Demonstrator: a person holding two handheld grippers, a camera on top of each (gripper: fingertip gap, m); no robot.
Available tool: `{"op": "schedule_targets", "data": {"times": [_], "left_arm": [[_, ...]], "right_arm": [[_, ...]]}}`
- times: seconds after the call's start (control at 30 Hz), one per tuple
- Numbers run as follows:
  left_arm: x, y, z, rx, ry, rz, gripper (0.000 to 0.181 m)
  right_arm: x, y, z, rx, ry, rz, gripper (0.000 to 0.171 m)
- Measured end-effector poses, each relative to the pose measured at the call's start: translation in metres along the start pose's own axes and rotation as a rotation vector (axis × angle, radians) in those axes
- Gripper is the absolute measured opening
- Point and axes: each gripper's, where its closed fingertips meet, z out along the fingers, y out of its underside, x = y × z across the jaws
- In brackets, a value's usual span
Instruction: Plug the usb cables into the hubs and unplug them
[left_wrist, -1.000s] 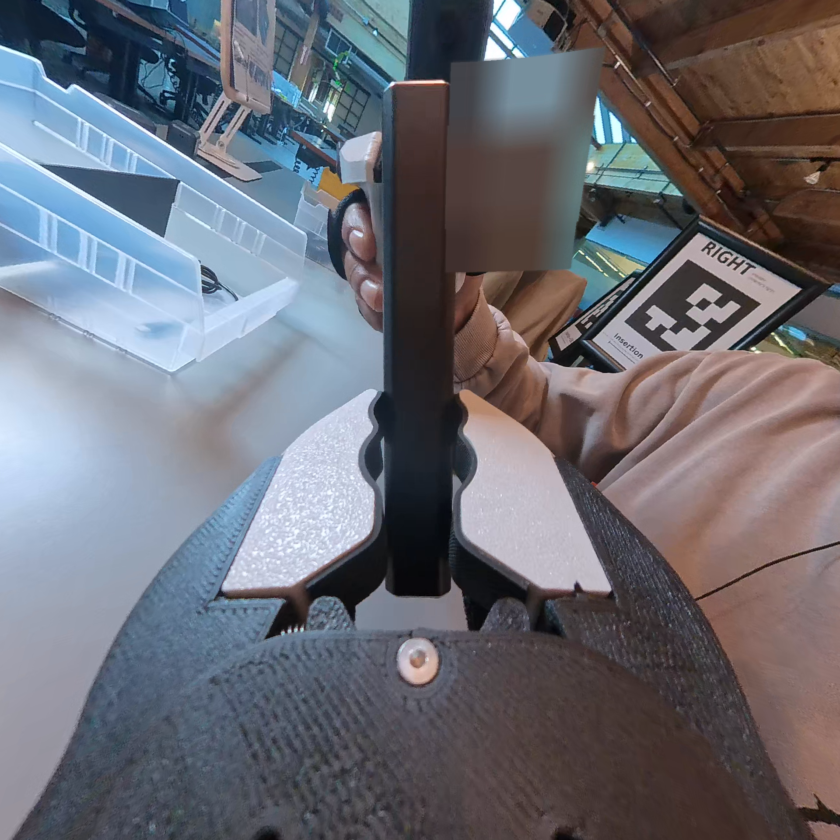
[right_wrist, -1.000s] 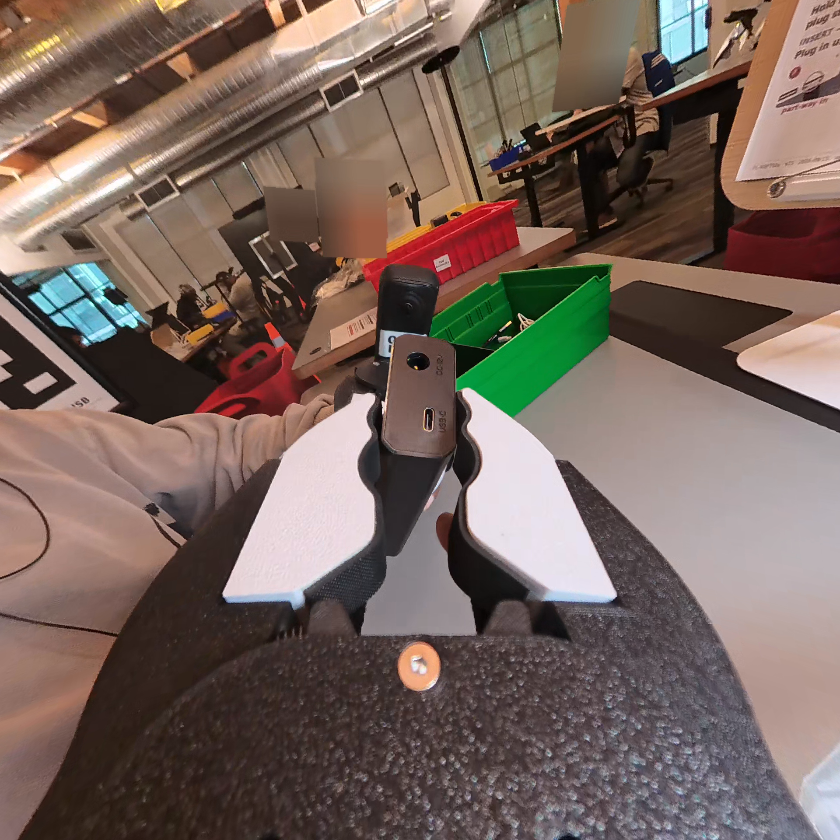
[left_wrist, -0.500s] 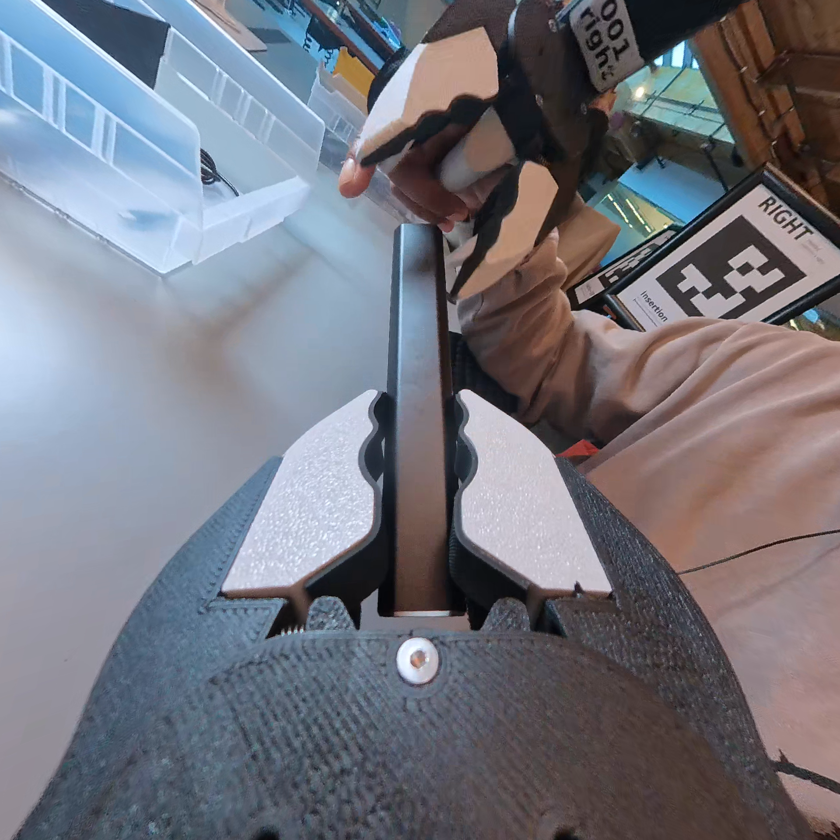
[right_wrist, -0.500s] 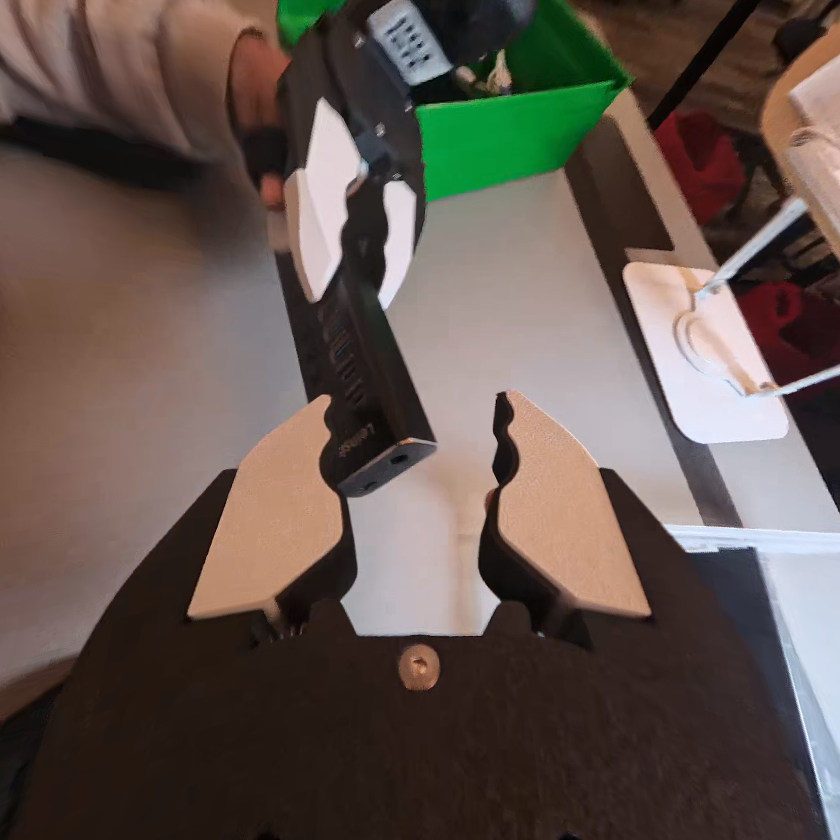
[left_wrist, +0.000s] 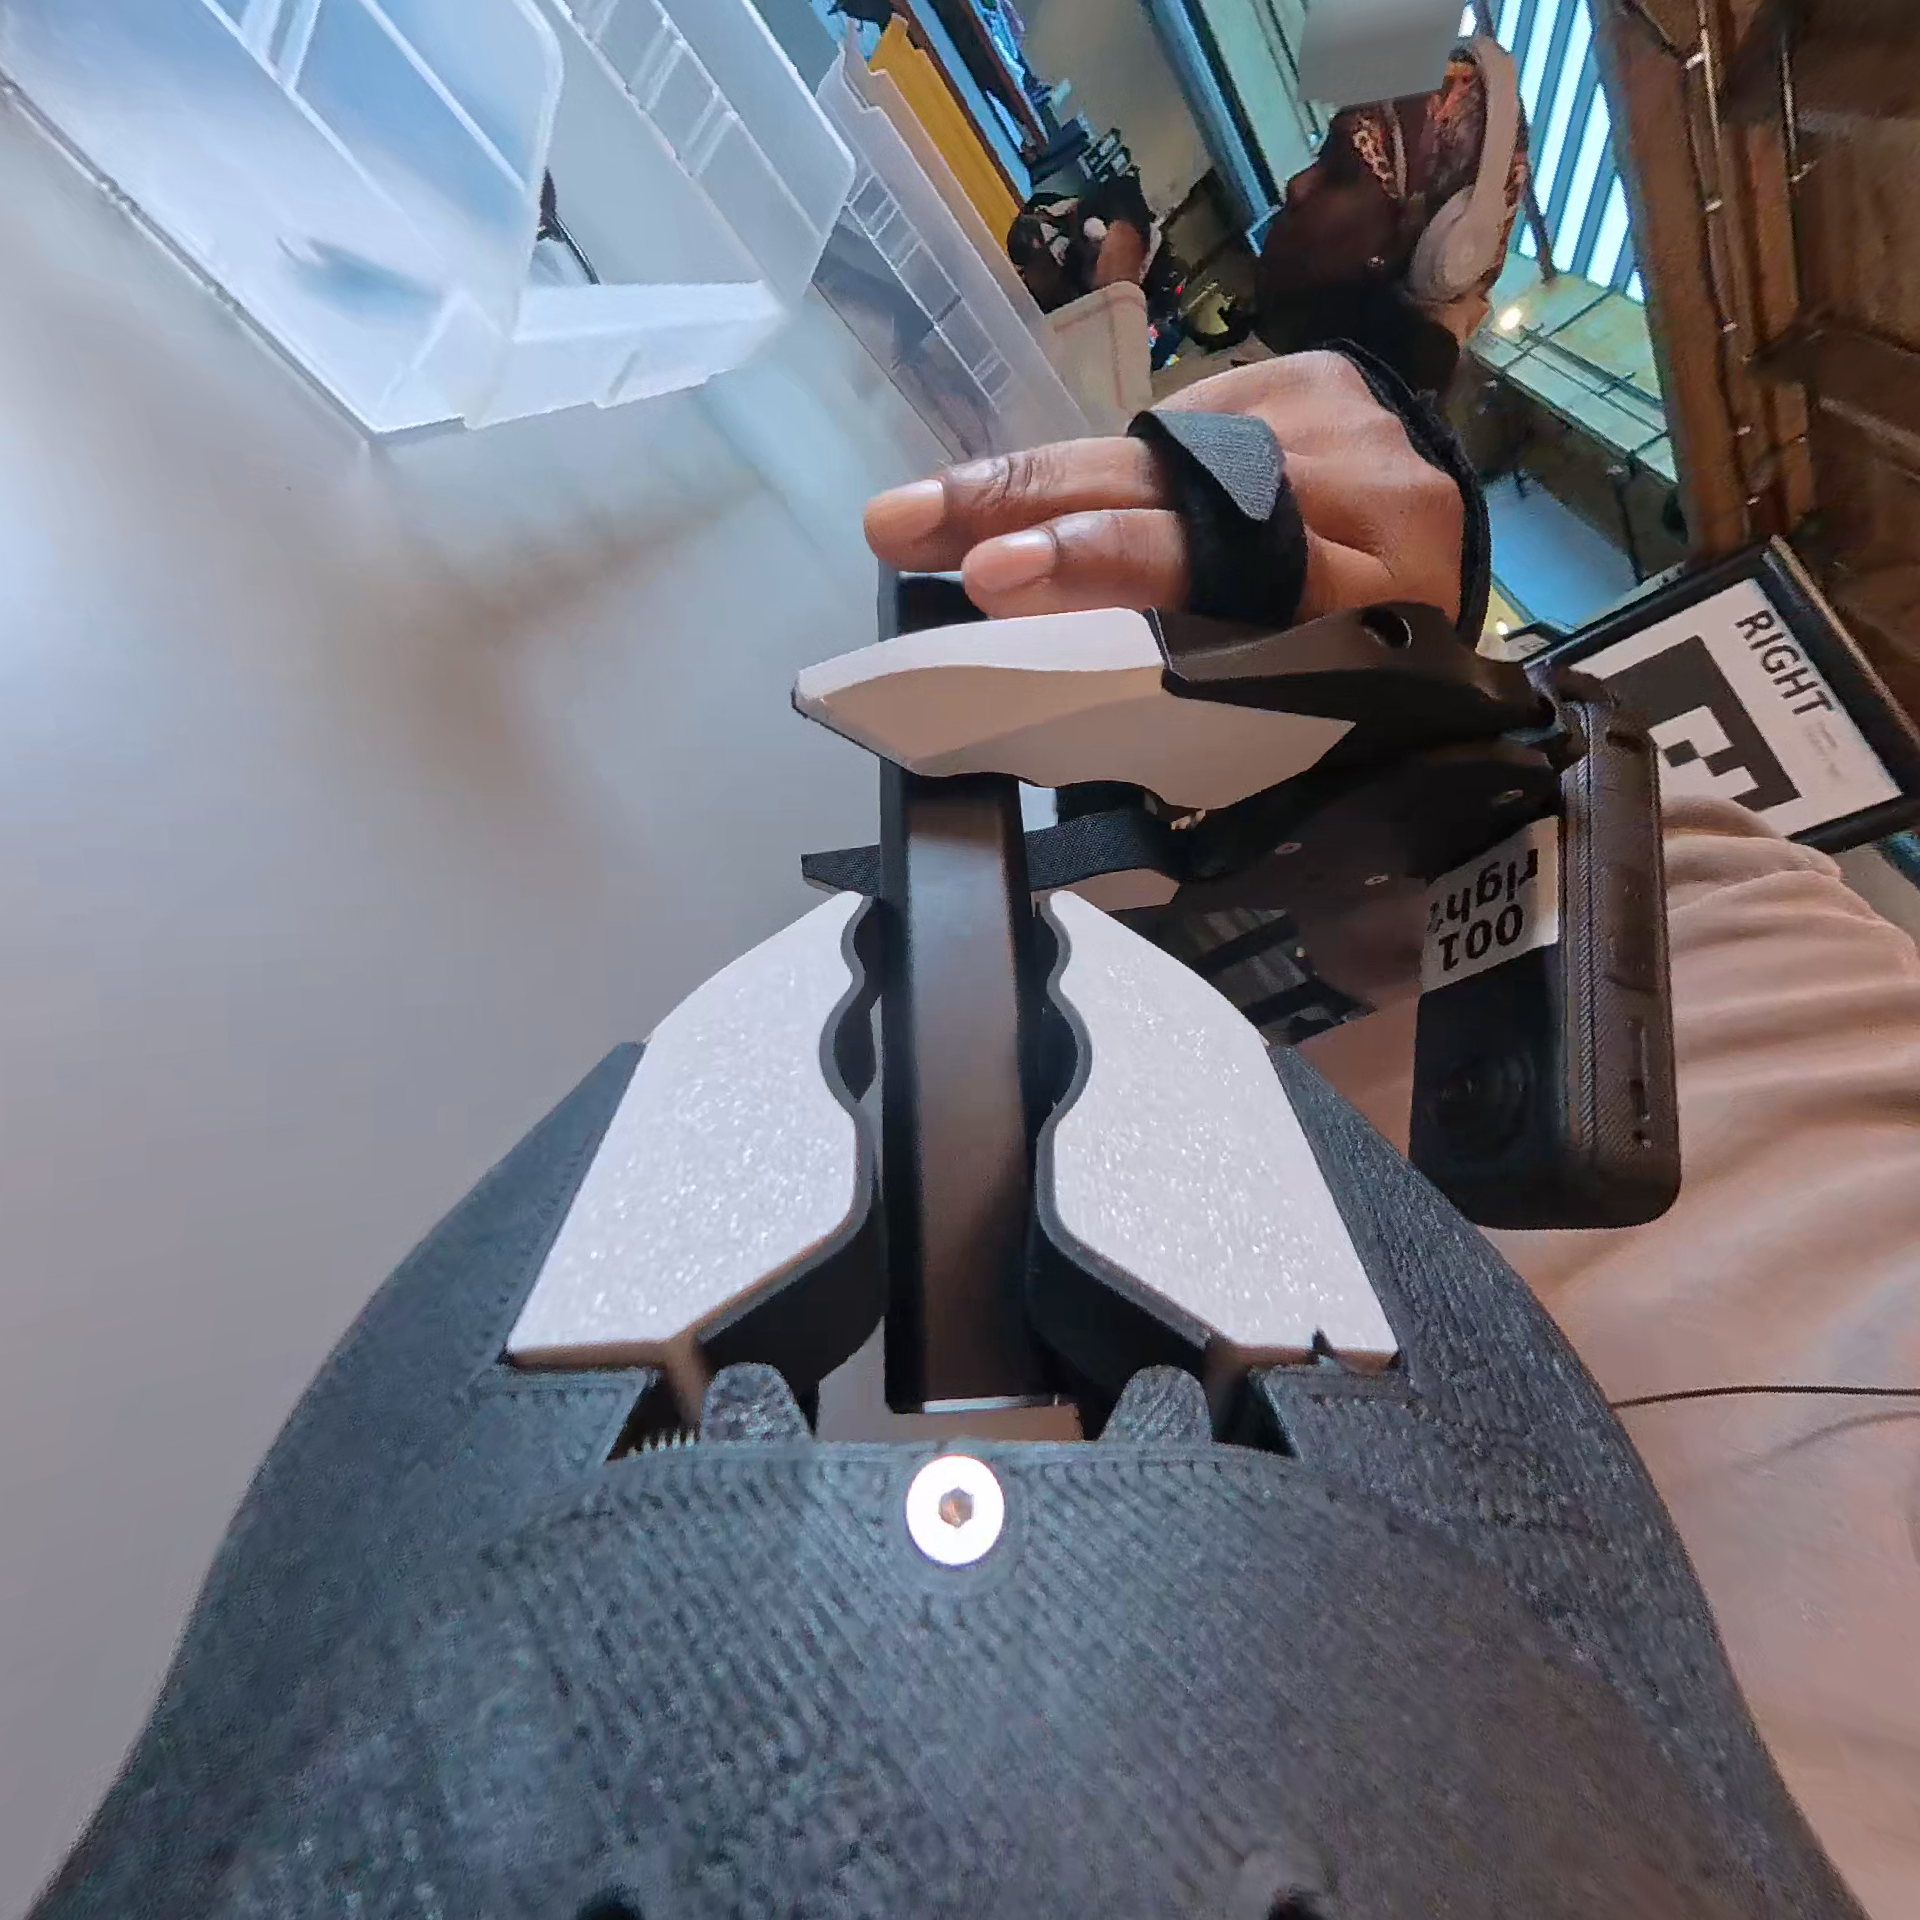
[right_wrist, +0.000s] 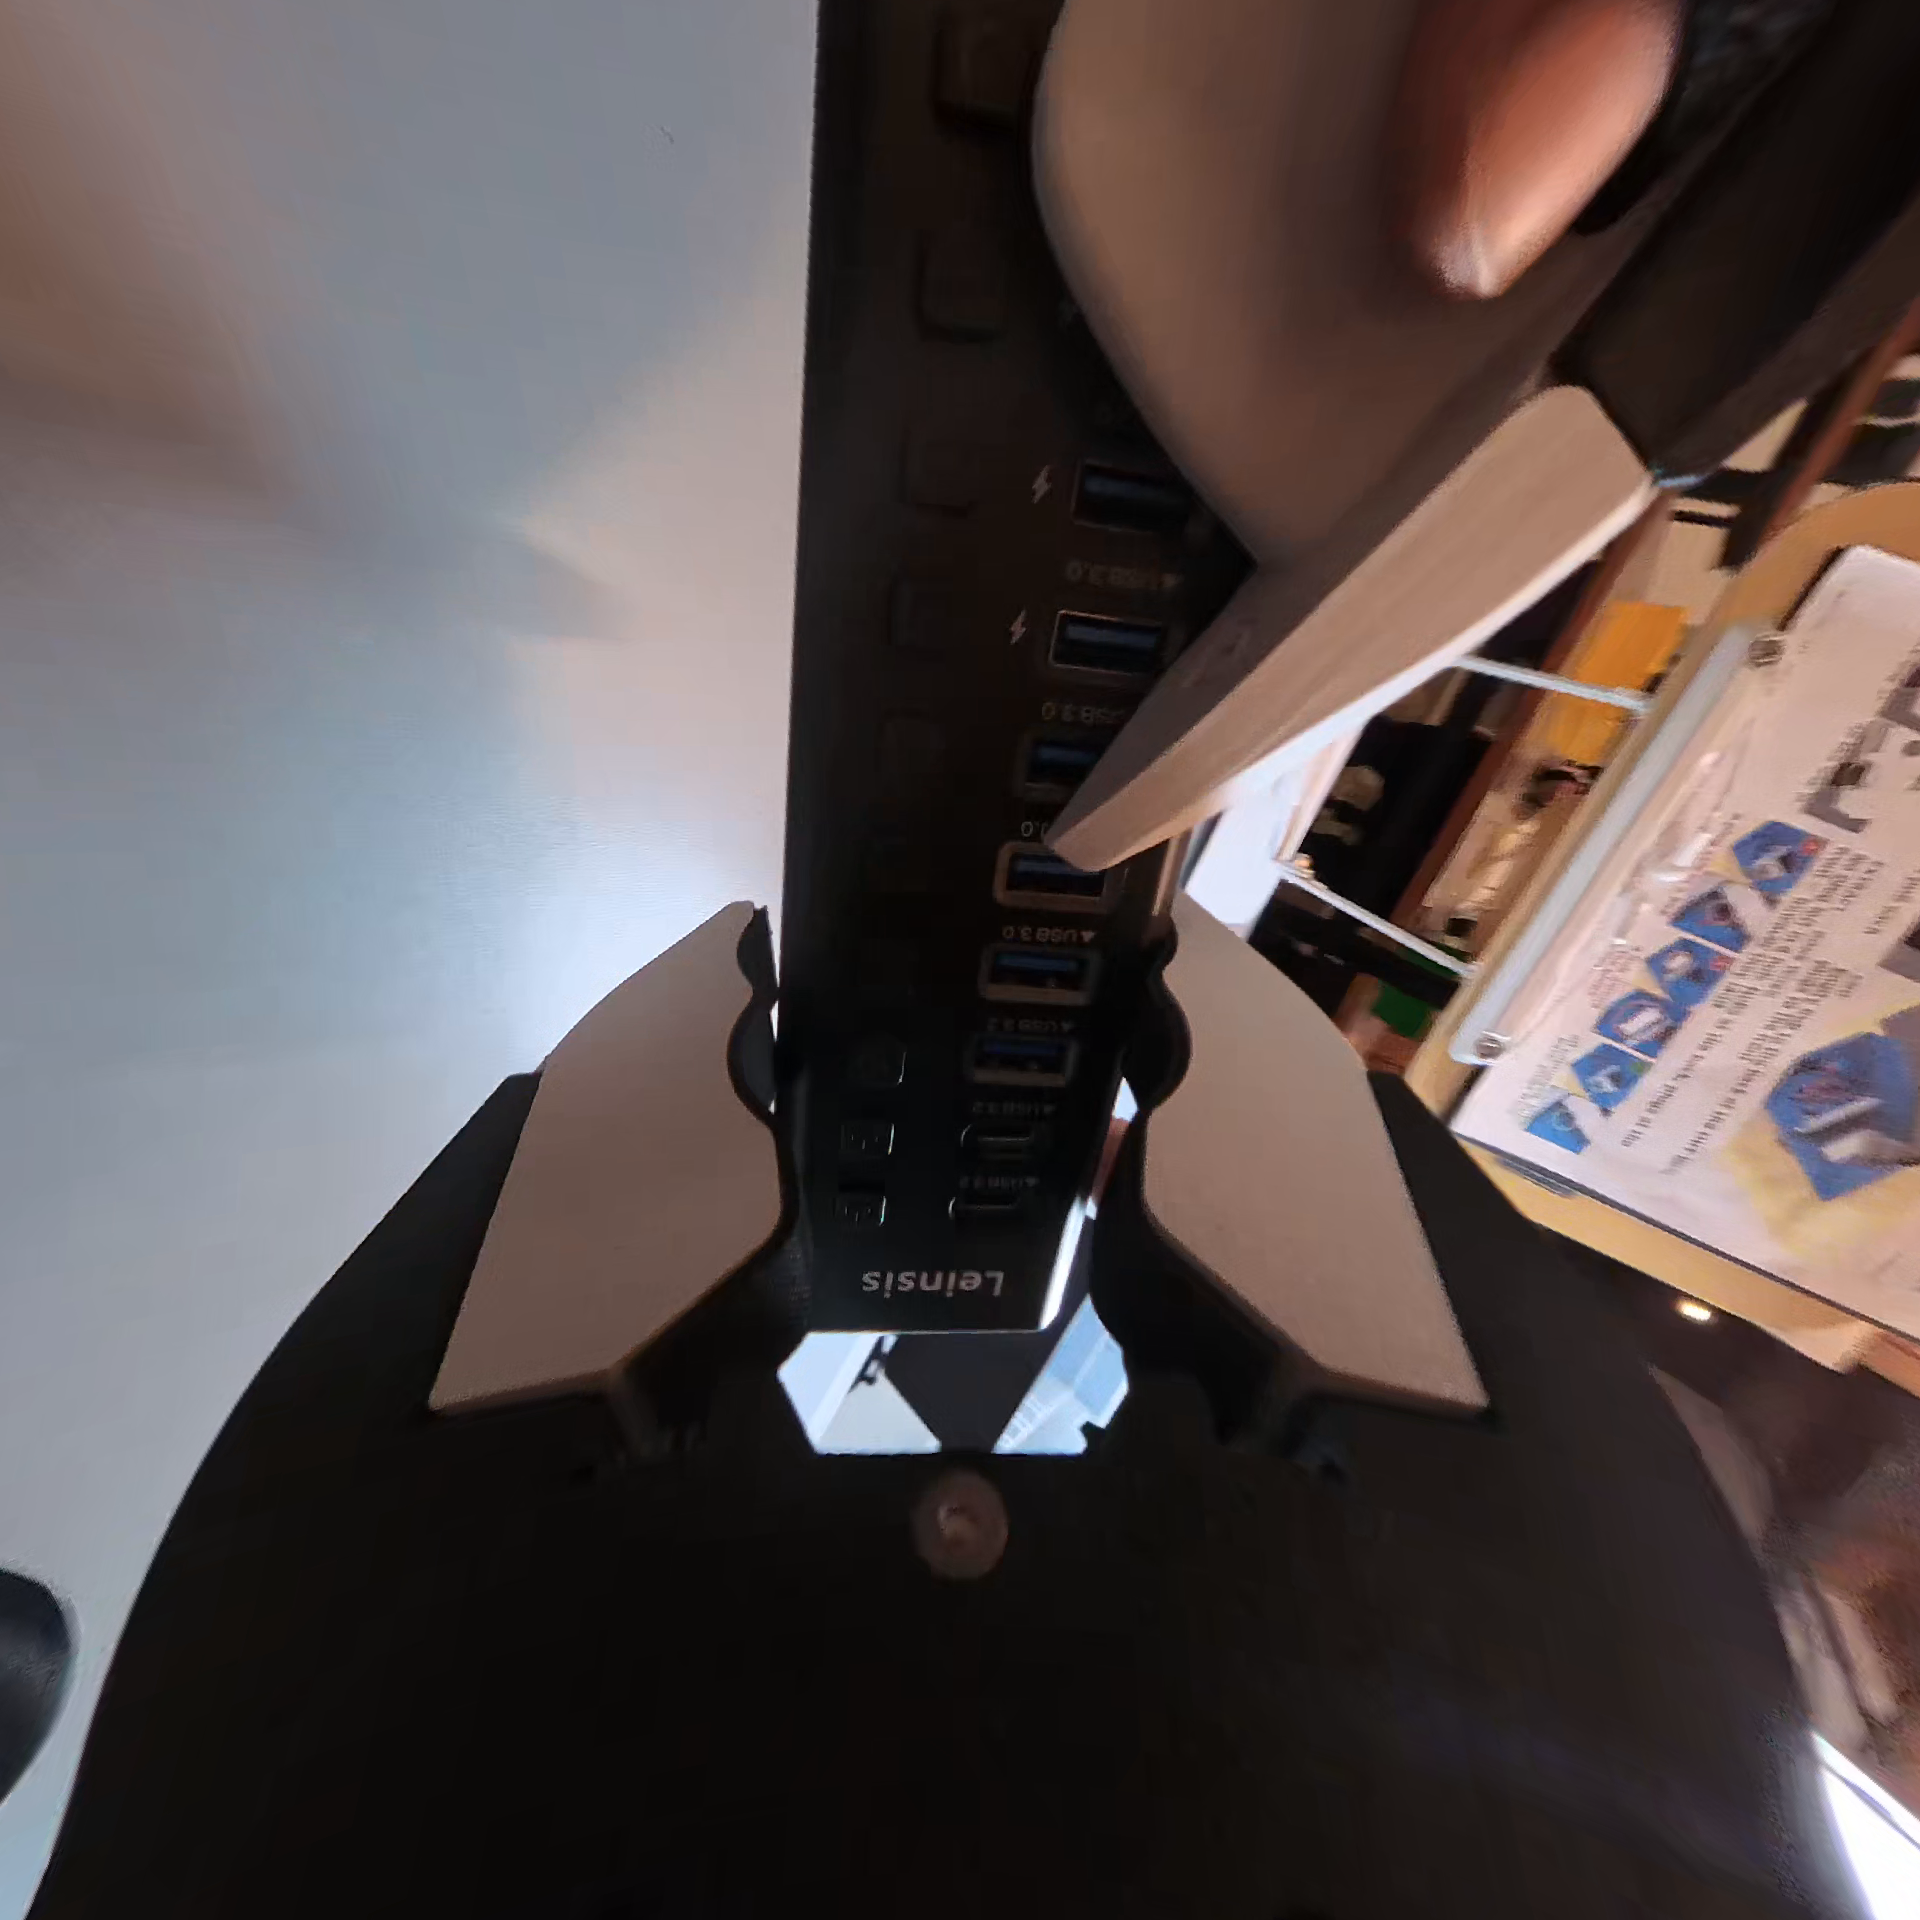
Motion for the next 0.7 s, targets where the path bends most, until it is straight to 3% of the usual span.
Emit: {"op": "schedule_targets", "data": {"times": [0.13, 0.3, 0.4, 0.53, 0.63, 0.7], "left_arm": [[0.007, -0.022, -0.015, 0.091, -0.039, 0.151, 0.027], [0.024, -0.071, -0.08, 0.277, -0.252, 0.406, 0.046], [0.025, -0.078, -0.114, 0.282, -0.386, 0.5, 0.049], [0.012, -0.071, -0.147, 0.294, -0.537, 0.553, 0.053], [0.006, -0.067, -0.165, 0.346, -0.605, 0.57, 0.052], [0.002, -0.063, -0.173, 0.36, -0.658, 0.601, 0.052]], "right_arm": [[-0.003, -0.003, -0.014, 0.115, -0.22, 0.212, 0.065], [0.017, 0.04, -0.034, 0.268, -0.369, 0.6, 0.064], [0.052, 0.107, -0.035, 0.254, -0.297, 0.808, 0.064], [0.095, 0.234, -0.01, -0.004, -0.1, 0.931, 0.064], [0.1, 0.3, 0.027, -0.184, -0.121, 0.903, 0.064], [0.093, 0.322, 0.058, -0.242, -0.202, 0.87, 0.064]]}}
